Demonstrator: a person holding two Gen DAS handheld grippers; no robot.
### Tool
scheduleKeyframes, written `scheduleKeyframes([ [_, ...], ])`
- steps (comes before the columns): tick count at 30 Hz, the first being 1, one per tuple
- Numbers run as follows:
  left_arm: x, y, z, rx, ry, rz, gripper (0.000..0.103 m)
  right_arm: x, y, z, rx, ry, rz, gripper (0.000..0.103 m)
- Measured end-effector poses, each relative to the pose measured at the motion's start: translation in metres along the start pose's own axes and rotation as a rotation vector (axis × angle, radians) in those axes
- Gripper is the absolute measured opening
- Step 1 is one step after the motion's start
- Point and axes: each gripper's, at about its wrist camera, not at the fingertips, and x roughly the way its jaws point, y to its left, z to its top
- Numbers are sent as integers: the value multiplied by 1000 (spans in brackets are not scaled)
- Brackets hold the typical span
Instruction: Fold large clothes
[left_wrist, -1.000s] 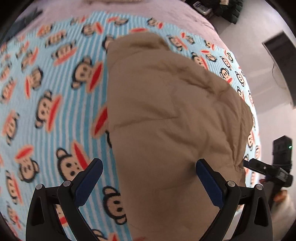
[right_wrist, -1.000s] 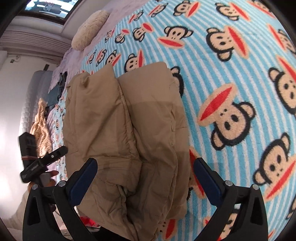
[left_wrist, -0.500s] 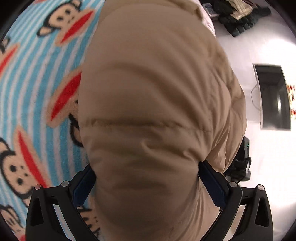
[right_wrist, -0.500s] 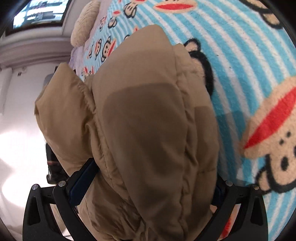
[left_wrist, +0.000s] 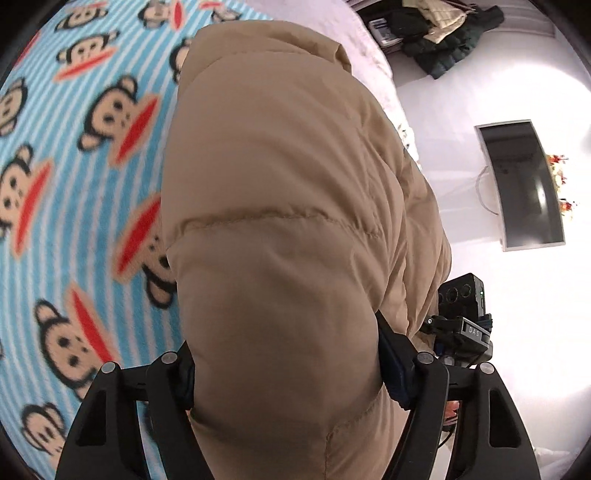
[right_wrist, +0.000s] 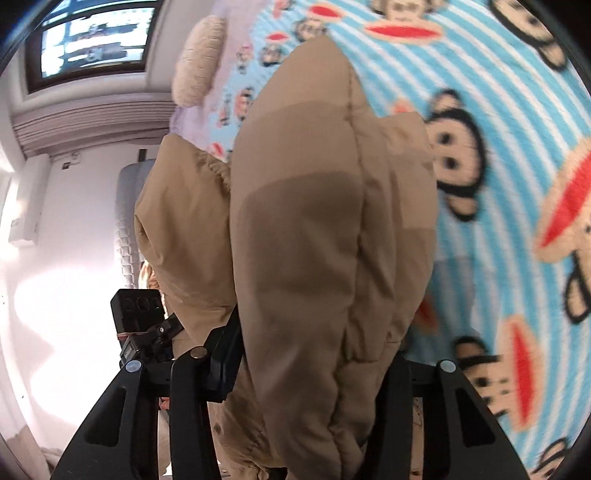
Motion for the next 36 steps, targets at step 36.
scheduleKeyframes([
  [36, -211, 183, 0, -14, -300, 394, 88, 139, 151, -48, -149, -130, -240, 27],
])
